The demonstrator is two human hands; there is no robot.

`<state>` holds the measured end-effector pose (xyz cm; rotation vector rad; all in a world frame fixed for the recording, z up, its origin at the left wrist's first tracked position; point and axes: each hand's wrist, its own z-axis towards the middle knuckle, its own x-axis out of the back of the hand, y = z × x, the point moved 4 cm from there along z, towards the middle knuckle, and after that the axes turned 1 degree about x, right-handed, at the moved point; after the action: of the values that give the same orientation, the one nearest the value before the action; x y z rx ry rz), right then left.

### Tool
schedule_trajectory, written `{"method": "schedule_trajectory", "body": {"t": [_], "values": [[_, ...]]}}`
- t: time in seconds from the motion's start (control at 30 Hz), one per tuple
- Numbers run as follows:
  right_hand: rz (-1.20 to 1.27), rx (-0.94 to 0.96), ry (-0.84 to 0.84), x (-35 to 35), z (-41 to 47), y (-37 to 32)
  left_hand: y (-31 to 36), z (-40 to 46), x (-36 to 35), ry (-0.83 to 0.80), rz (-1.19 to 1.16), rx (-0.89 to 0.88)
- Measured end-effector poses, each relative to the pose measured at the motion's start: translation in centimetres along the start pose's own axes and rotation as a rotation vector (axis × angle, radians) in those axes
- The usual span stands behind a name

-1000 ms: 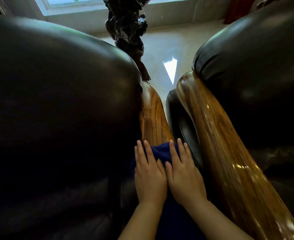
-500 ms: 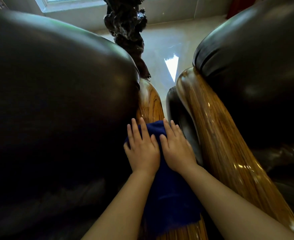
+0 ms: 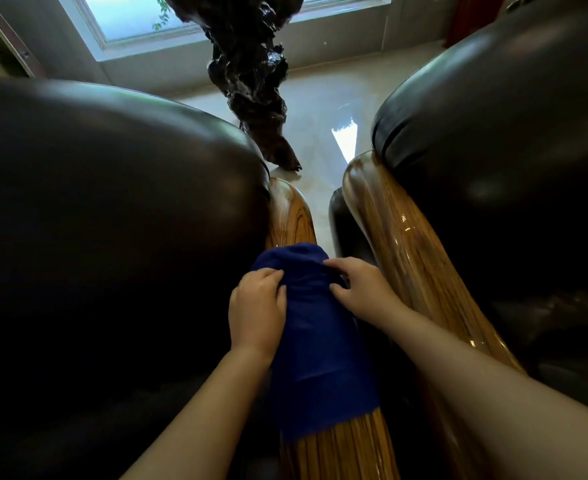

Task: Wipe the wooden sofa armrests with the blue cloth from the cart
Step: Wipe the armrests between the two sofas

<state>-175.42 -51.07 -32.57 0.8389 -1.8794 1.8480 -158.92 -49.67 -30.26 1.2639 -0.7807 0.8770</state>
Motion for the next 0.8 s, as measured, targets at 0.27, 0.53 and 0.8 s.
{"method": "schedule_trajectory", "body": {"t": [0.27,0.53,0.8], "values": [[0.035,-0.109,0.142,-0.9,-3.0,0.8,1.5,-1.1,-0.3,-0.033,0.118,-0.039],[-0.056,-0.032,0.016,3.9,-4.0,-2.0,1.7,-1.4,4.7,-0.220,-0.032,0.099],[-0.058,0.129,0.092,13.6,-6.8,-10.2,7.9,-2.5,13.6,-0.279,-0.146,0.056]]}}
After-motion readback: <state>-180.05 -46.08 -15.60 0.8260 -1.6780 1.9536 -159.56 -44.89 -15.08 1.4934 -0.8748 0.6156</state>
